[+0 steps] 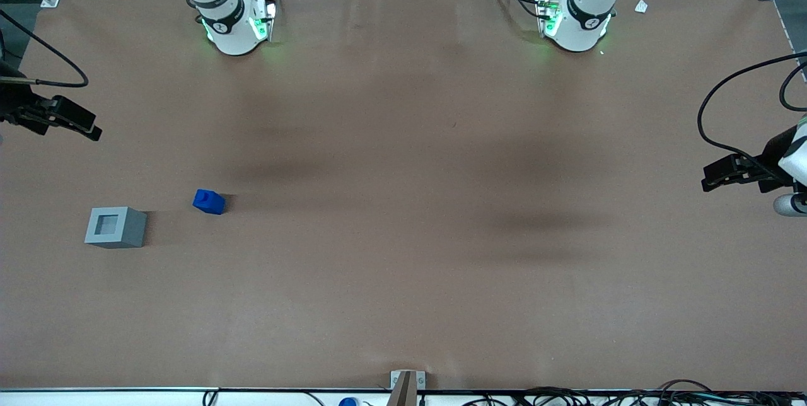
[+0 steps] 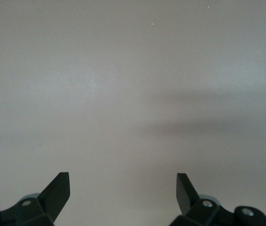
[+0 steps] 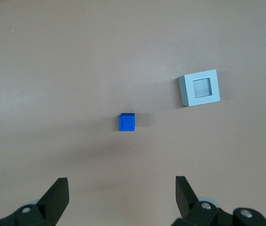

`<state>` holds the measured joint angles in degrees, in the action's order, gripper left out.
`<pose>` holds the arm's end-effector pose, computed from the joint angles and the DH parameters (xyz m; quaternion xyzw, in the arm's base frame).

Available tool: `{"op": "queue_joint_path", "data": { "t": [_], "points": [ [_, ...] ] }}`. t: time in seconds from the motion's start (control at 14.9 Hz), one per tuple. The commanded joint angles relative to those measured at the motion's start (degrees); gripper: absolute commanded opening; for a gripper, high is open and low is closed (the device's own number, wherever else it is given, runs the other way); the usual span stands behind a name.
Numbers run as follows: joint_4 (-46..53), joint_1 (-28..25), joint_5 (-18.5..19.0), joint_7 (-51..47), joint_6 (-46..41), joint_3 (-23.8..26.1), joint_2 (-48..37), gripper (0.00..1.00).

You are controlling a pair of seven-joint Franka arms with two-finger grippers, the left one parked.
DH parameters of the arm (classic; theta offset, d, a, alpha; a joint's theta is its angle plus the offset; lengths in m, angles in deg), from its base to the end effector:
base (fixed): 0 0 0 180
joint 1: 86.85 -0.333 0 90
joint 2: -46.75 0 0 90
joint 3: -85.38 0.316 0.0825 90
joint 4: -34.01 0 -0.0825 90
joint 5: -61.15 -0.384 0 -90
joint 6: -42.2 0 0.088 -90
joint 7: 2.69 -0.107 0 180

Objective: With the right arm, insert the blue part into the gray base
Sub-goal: 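Move the open right gripper down over the blue block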

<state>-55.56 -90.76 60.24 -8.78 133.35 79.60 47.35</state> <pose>0.5596 -0.0163 0.6240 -0.9975 0.0695 -0.0083 0.0077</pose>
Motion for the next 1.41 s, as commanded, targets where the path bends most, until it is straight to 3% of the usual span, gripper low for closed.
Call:
{"op": "queue_joint_path", "data": {
  "t": [0.0, 0.4, 0.67, 1.0, 1.34],
  "points": [
    [0.62, 0.48, -0.32, -0.77, 0.08, 0.59, -0.07, 1.0],
    [2.21, 0.39, -0.15, -0.85, 0.26, 0.68, 2.47, 1.0],
    [-0.07, -0.31, -0.23, -0.77, 5.52, 0.76, 7.13, 1.0],
    [-13.76, -1.81, -0.32, -0.86, 19.65, 0.76, 7.32, 1.0],
    [-23.44, -1.37, -0.67, -0.94, 28.45, 0.76, 7.4, 1.0]
  ]
}}
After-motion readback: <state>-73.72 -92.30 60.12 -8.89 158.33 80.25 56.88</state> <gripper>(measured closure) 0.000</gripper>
